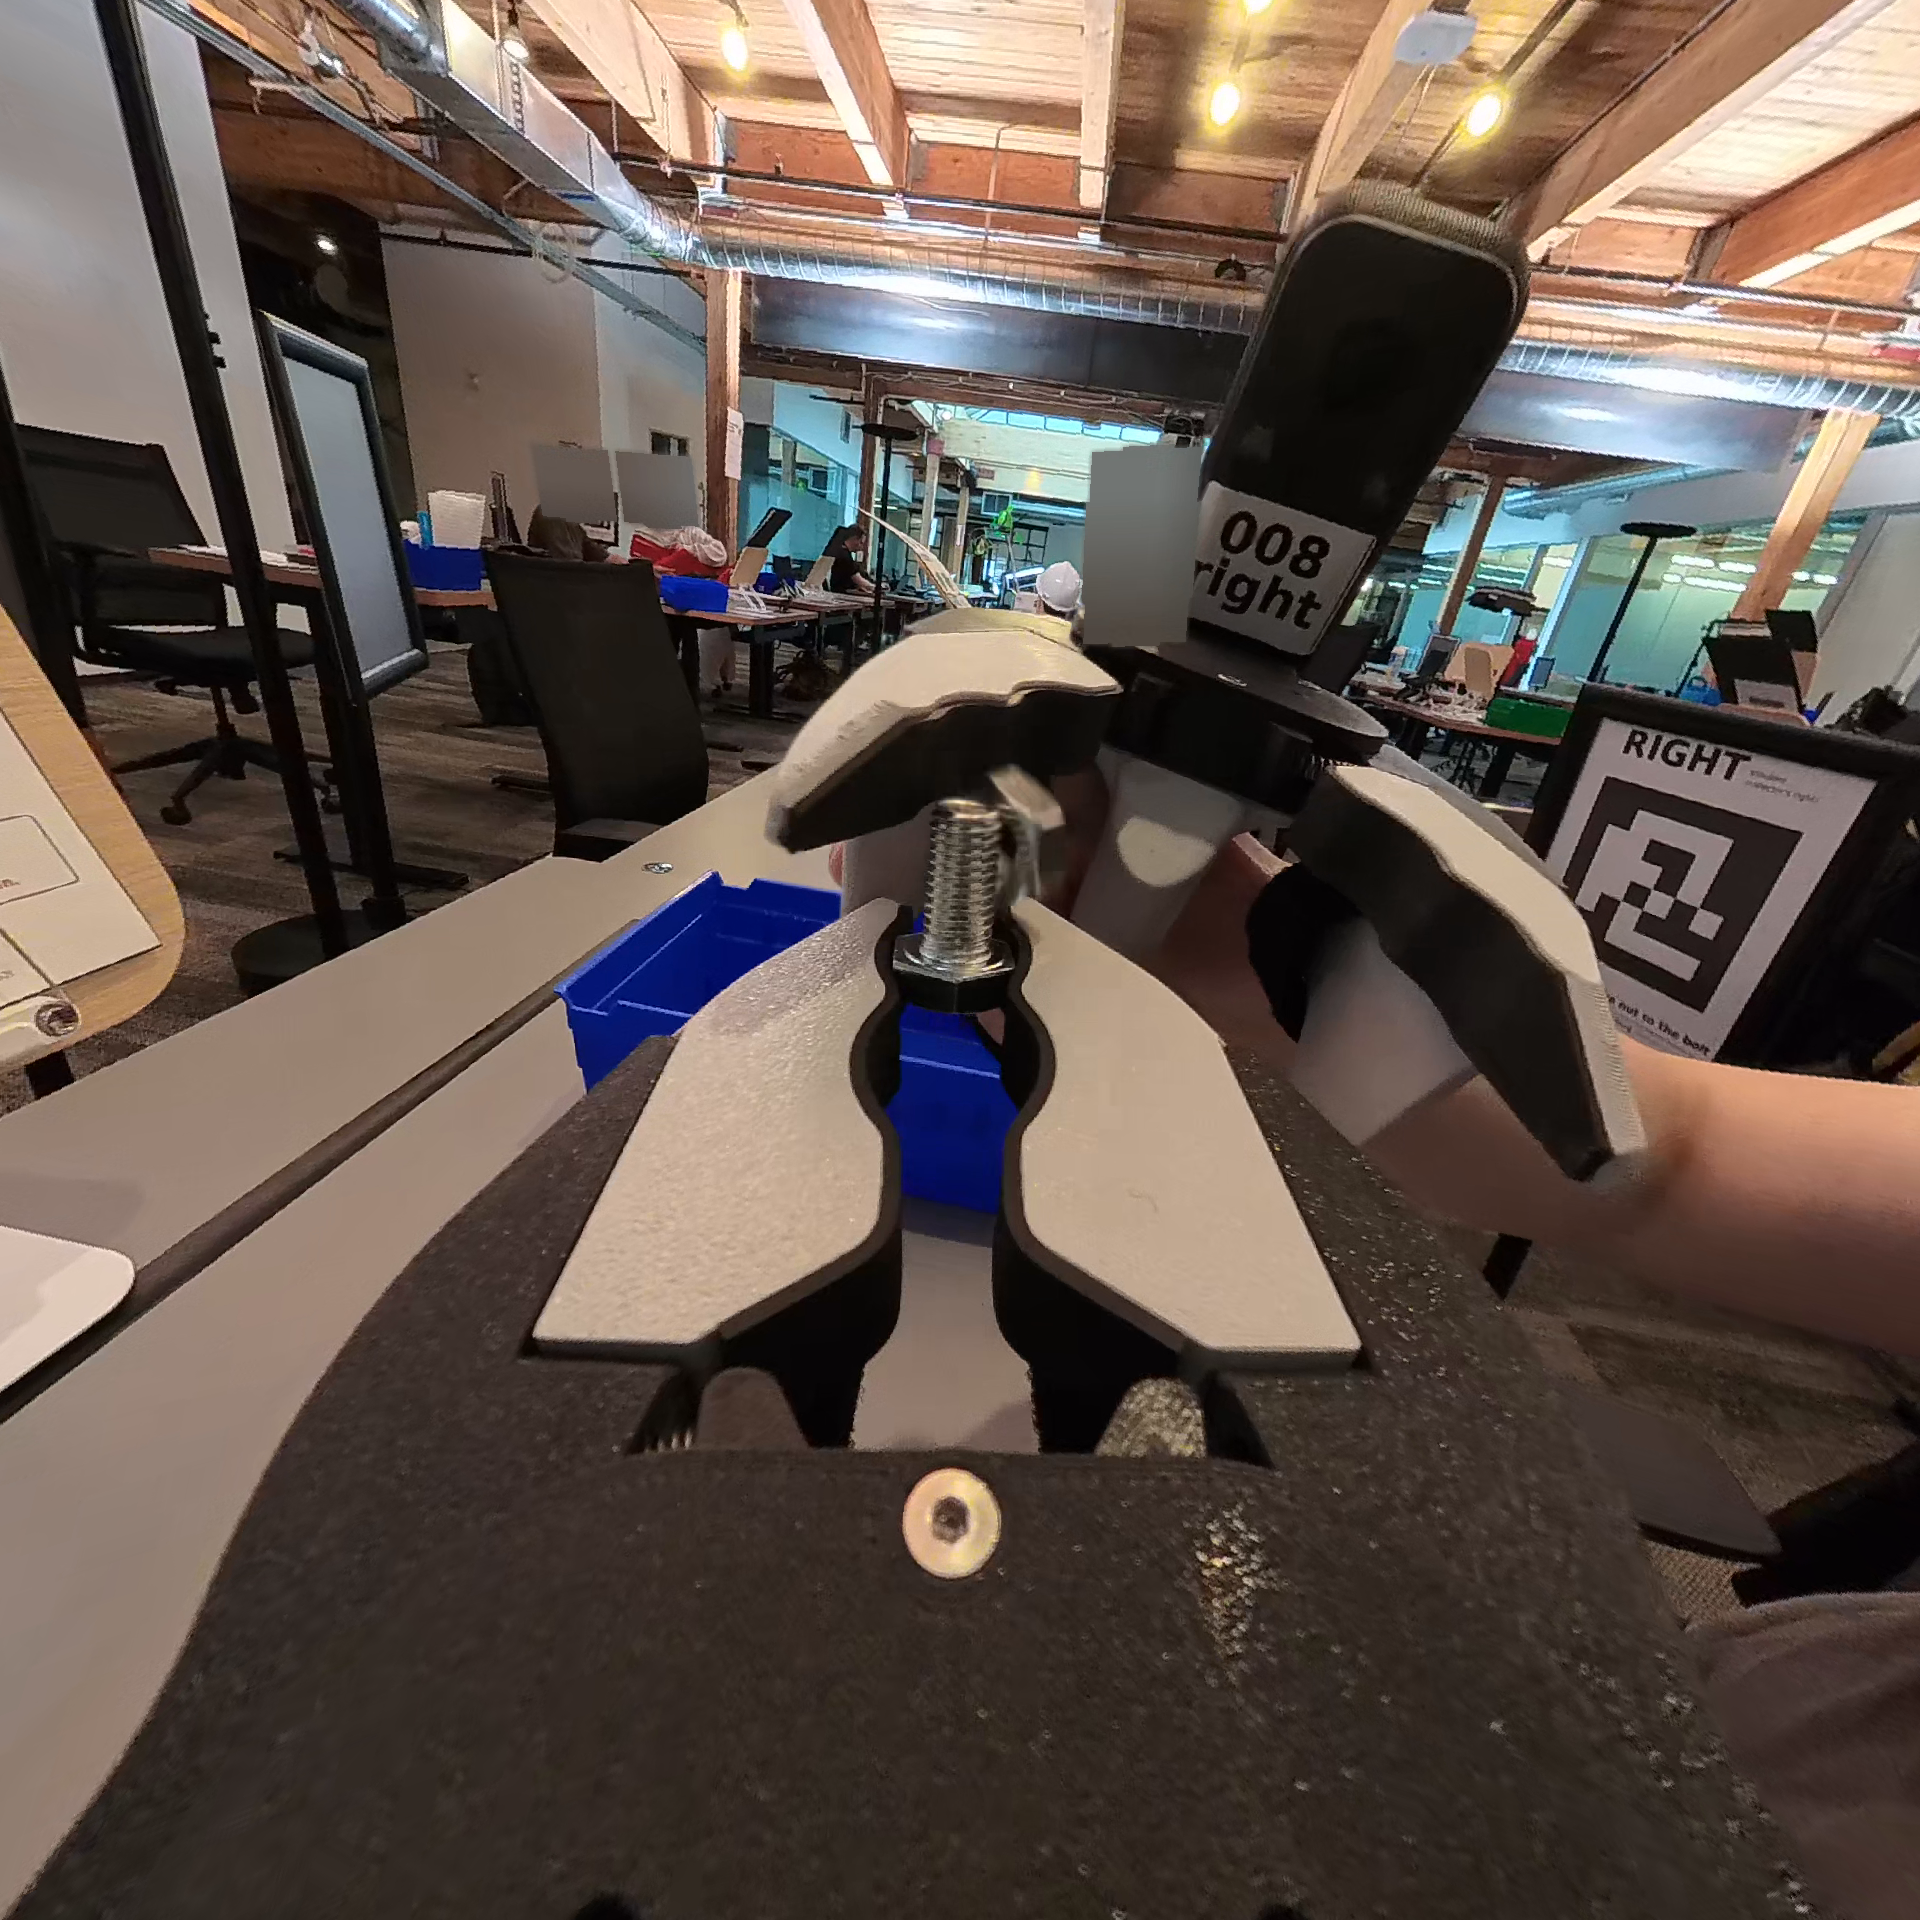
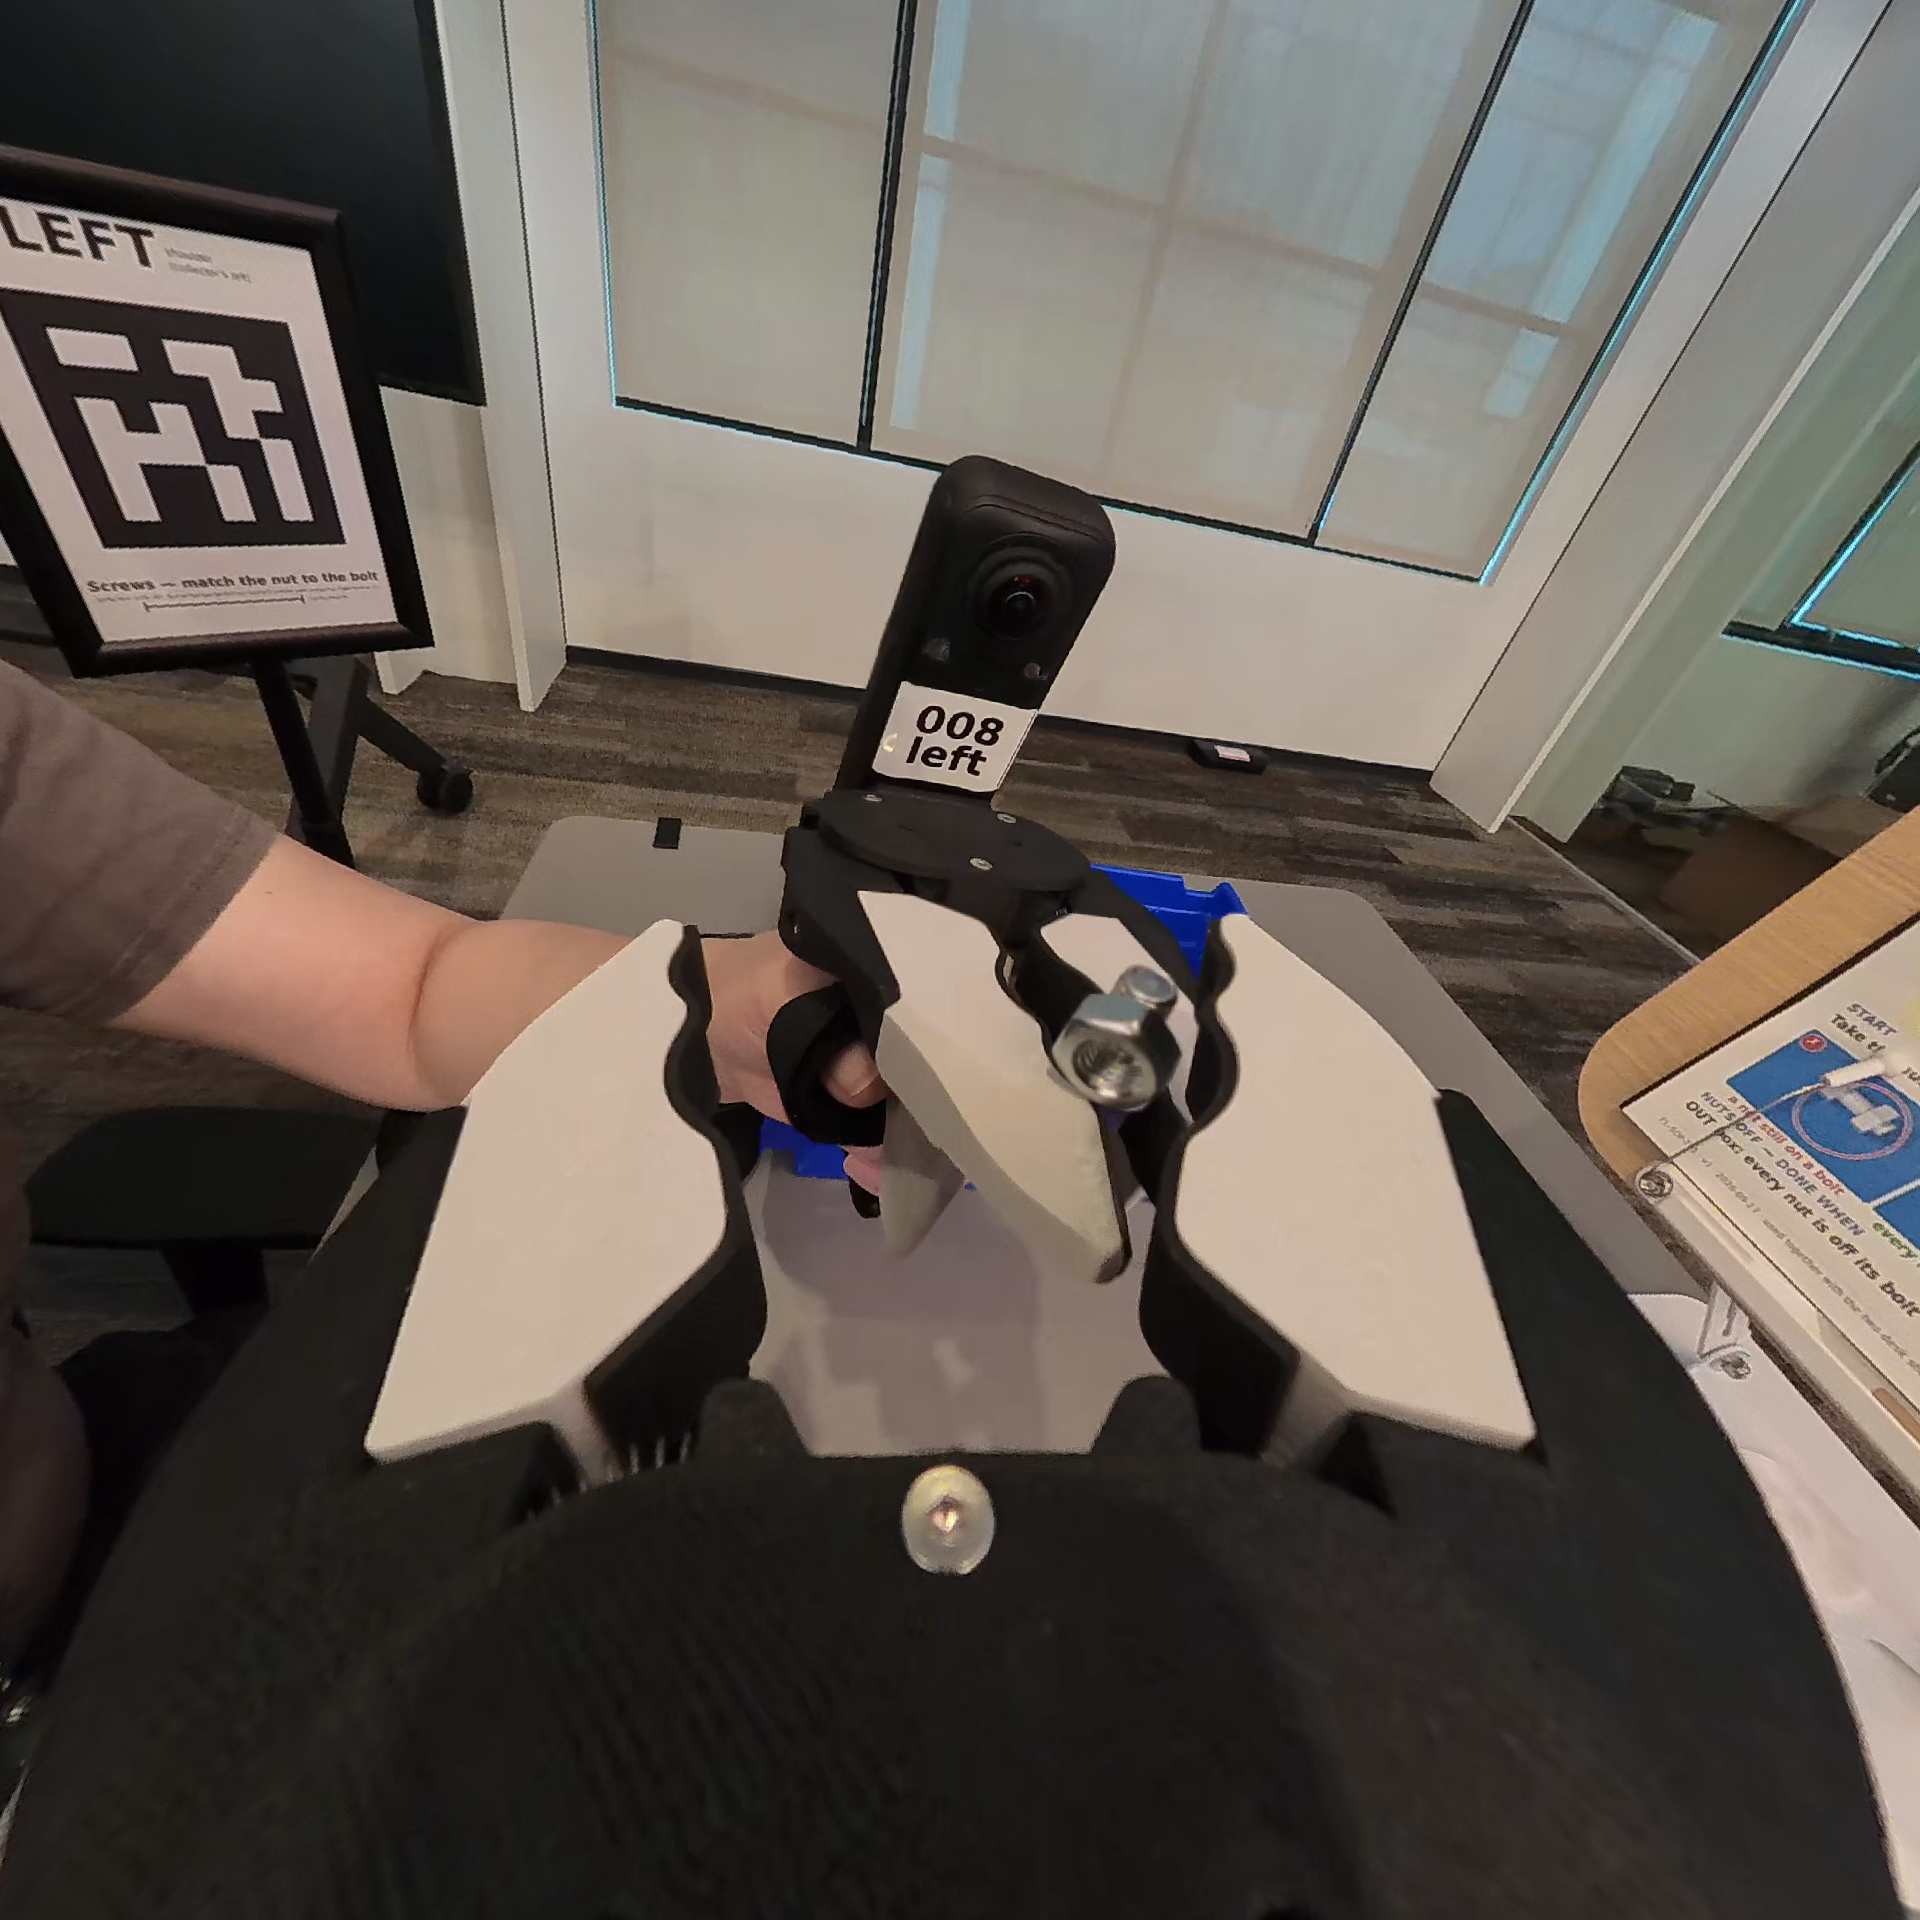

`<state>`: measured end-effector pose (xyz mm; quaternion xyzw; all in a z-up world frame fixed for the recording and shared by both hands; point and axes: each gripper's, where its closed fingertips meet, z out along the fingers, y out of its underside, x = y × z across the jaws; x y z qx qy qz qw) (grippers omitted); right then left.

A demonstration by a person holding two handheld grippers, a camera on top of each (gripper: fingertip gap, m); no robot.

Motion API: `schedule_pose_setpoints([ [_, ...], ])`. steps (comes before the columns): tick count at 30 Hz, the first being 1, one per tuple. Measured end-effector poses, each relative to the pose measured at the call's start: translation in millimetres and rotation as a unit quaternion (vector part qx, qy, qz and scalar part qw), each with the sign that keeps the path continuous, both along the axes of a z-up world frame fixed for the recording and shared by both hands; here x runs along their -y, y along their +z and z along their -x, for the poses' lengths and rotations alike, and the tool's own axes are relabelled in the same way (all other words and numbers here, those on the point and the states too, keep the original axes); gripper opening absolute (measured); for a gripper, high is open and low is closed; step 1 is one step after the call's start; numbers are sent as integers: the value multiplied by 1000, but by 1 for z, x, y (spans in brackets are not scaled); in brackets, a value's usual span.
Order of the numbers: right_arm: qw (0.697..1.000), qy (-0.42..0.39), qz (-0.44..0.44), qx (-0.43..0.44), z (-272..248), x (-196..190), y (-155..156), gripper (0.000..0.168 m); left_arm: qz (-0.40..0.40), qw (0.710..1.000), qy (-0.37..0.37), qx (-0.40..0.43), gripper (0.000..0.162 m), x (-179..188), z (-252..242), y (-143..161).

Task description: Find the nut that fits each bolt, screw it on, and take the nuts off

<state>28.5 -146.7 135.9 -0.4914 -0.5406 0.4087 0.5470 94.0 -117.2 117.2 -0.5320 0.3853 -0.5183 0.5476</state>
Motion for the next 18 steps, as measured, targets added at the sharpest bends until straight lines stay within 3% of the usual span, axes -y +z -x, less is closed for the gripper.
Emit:
schedule_pose_setpoints([
  [4,999,-31,9,-2,-1,-11,-1,90,21,1000,-12,9,14,1,-2,0],
  [7,997,-75,20,-13,-7,-29,-8,86,23,999,21,-7,14,-11,0,-9],
  [12,989,-58,100,-92,-35,-45,-25,80,18,999,42,-4,14,-22,13,-6],
  [18,987,-72,103,-105,-69,-55,-25,80,0,998,53,-23,14,-25,16,-7],
])
